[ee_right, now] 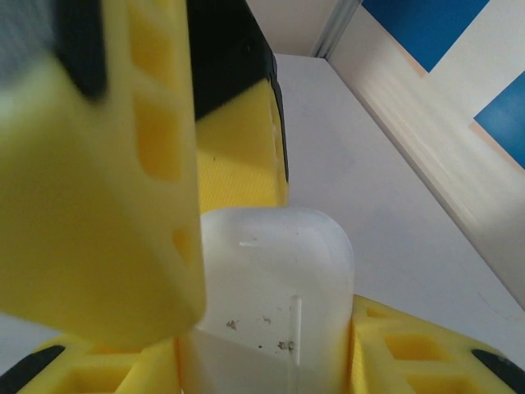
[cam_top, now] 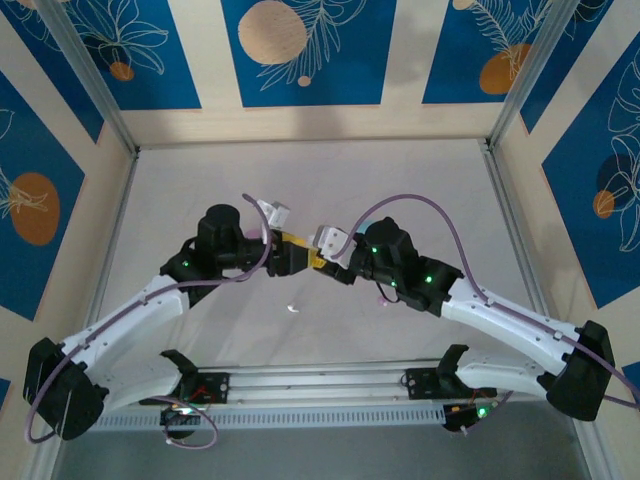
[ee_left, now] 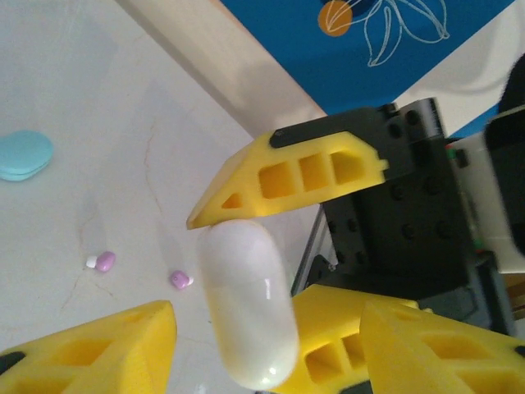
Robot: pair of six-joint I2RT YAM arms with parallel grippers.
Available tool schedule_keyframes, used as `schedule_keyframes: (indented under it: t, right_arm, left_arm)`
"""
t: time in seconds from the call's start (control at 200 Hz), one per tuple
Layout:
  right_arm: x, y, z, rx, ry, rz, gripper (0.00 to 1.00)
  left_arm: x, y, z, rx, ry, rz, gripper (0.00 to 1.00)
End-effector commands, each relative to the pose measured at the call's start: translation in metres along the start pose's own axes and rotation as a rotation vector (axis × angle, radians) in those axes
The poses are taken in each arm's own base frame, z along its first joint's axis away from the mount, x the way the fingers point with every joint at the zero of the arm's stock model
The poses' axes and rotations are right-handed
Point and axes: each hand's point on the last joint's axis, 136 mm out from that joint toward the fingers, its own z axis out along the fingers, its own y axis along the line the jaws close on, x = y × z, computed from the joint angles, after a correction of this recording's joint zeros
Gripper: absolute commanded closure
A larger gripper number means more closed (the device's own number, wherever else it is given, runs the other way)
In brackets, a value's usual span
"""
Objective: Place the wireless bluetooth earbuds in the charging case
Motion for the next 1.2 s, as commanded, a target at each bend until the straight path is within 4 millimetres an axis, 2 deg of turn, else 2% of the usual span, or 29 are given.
schedule_keyframes:
  t: [0.0,0.25,0.635,0.795,0.92,0.985,1.065,1.12,1.16,1.195]
  right_arm:
    - [-0.016,-0.004,-0.003,-0.007,-0.039,-0.036,0.59]
    - [-0.016,-0.004,-0.002,-0.013,-0.035,-0.06,0.59]
    - [-0.02,-0.004,-0.003,-0.012,-0.048,-0.08,0.58]
    - [-0.024,-0.006,-0.002,-0.004,-0.054,-0.088,0.58]
    - [-0.026,-0.009,-0.007,0.009,-0.058,-0.054,0.51]
    - [-0.029,-0.013,-0.016,0.0,-0.065,0.037,0.44]
    - [-0.031,-0.019,-0.035,-0.07,-0.089,0.273,0.35]
    - [-0.032,-0.028,-0.05,-0.136,-0.109,0.506,0.31]
    - [-0.03,-0.04,-0.059,-0.156,-0.108,0.705,0.24]
    - [-0.027,-0.052,-0.064,-0.168,-0.102,0.899,0.23]
  left_arm:
    - [-0.007,-0.006,0.005,-0.005,0.013,0.041,0.42]
    - [-0.008,0.002,0.009,-0.042,0.02,0.038,0.6]
    - [-0.011,0.005,0.008,-0.072,0.017,0.04,0.67]
    - [-0.009,0.004,0.01,-0.06,0.033,0.041,0.81]
    - [-0.015,-0.001,0.005,-0.059,0.006,0.076,0.87]
    - [-0.022,-0.005,0.0,-0.061,-0.038,0.116,0.89]
    - [-0.035,-0.014,-0.011,-0.06,-0.135,0.2,0.9]
    - [-0.043,-0.023,-0.02,-0.043,-0.225,0.28,0.91]
    - [-0.049,-0.028,-0.028,-0.035,-0.301,0.341,0.92]
    - [-0.055,-0.034,-0.036,-0.023,-0.375,0.402,0.94]
